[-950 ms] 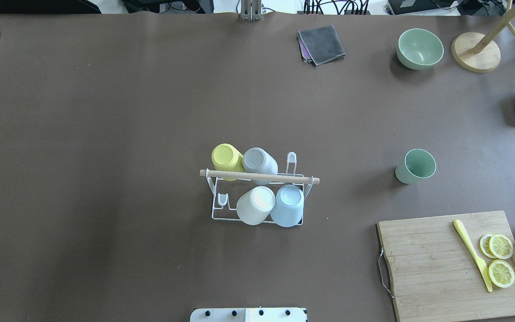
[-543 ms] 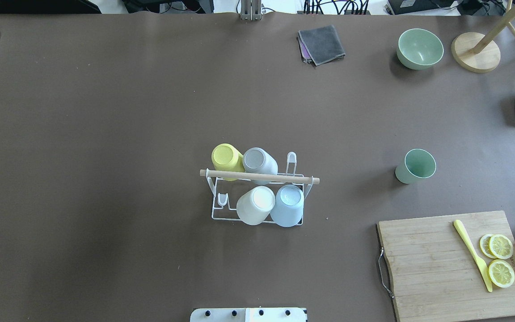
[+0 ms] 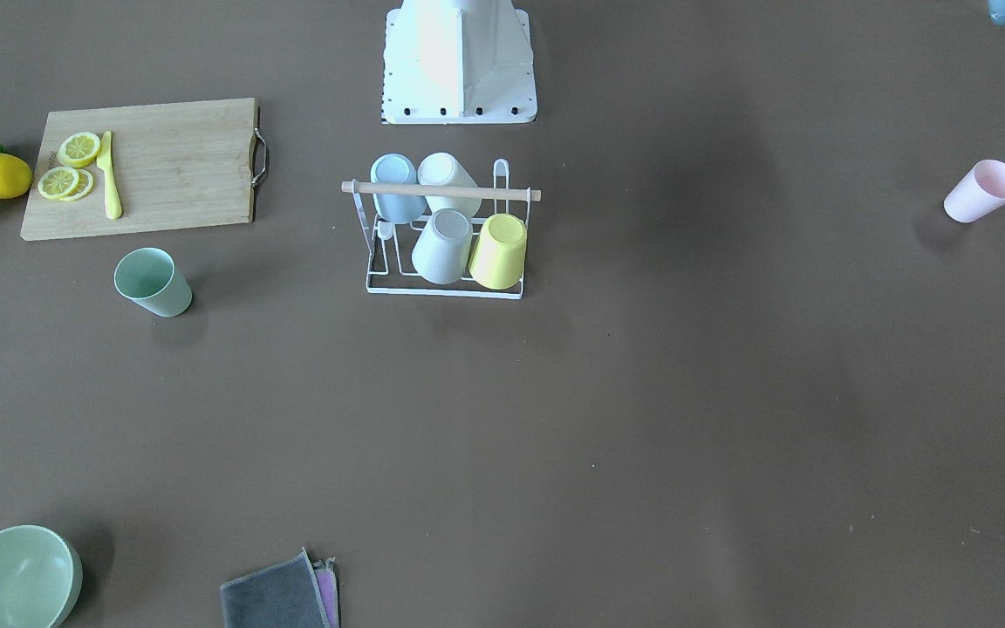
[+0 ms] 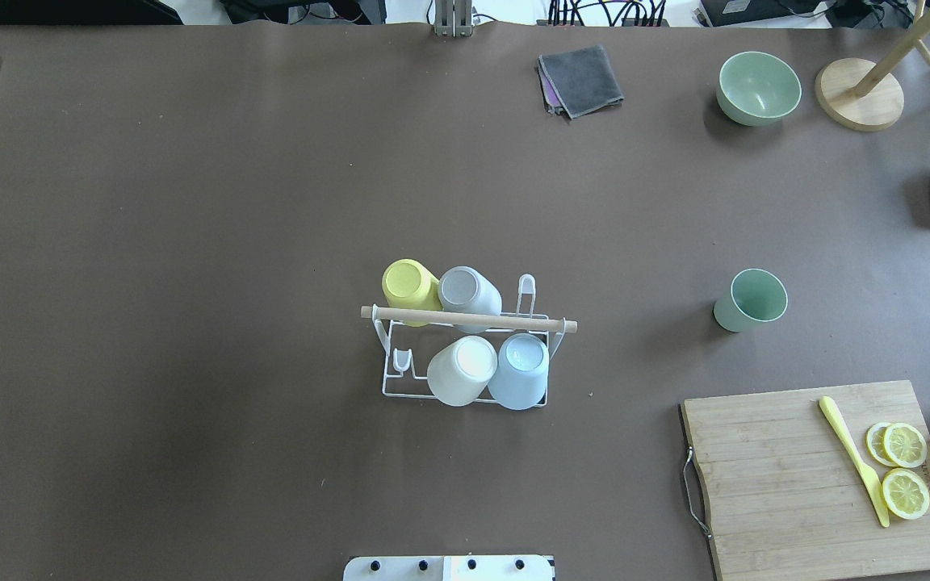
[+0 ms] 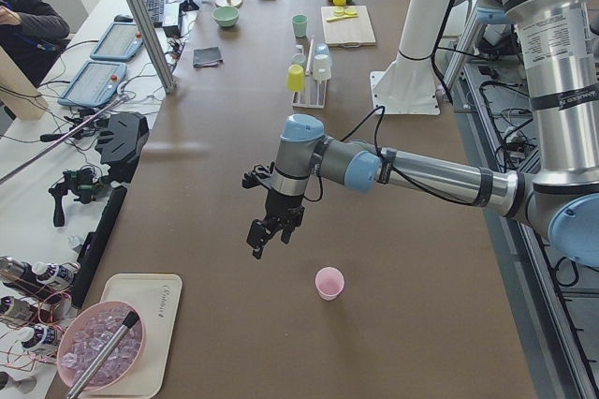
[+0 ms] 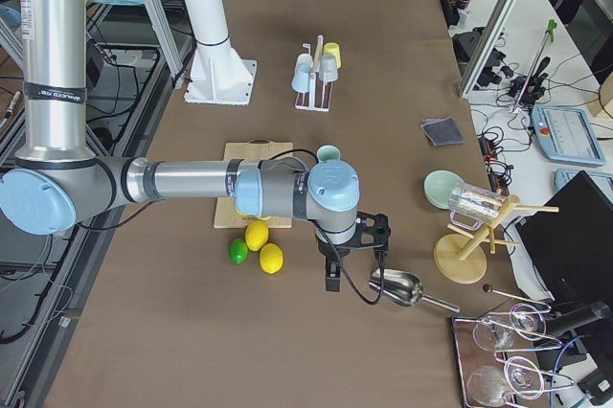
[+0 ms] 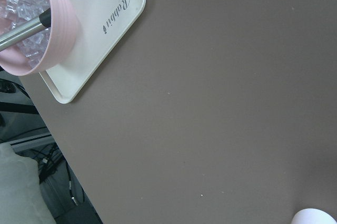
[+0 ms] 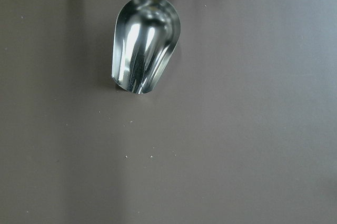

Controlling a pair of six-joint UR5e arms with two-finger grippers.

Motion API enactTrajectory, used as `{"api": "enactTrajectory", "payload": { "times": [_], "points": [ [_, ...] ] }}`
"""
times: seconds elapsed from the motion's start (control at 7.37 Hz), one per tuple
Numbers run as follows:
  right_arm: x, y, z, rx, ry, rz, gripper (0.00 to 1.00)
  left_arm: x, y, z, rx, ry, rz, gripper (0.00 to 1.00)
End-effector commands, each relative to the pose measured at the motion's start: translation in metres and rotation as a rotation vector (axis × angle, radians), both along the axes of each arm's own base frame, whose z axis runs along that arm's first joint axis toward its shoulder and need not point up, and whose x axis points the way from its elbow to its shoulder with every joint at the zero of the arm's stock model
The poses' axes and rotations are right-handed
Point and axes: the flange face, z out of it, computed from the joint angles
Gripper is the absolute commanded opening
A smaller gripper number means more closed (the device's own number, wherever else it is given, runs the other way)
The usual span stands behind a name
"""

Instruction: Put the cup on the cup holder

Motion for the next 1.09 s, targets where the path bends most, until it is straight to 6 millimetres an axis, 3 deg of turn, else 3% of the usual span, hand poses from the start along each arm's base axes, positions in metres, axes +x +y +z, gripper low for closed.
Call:
{"api": "enactTrajectory", "payload": {
  "times": [0.0,0.14,0.27,0.41,0.68,0.81,0.95],
  "points": [
    [0.001,-0.007,-0.008,0.03,0.002,-0.012,1.0,0.023,0.0,-0.001,0.022,-0.08,0.125,0.99],
    [0.001,-0.006,-0.022,0.067,0.009,-0.025,1.0,0.039,0.005,-0.003,-0.011,-0.099,0.191,0.98],
    [0.001,-0.007,-0.028,0.082,0.012,-0.026,1.0,0.068,0.013,0.001,-0.059,-0.143,0.269,0.98],
    [0.0,-0.008,-0.031,0.085,0.012,-0.028,1.0,0.083,0.02,-0.002,-0.079,-0.179,0.311,0.98],
    [-0.012,-0.021,-0.042,0.11,0.014,-0.054,1.0,0.113,0.039,0.013,-0.21,-0.24,0.411,0.98],
    [-0.026,-0.034,-0.055,0.133,0.018,-0.081,1.0,0.126,0.041,0.013,-0.253,-0.265,0.444,0.98],
    [-0.041,-0.048,-0.068,0.156,0.034,-0.111,1.0,0.158,0.047,0.013,-0.298,-0.306,0.55,0.98]
  ]
}}
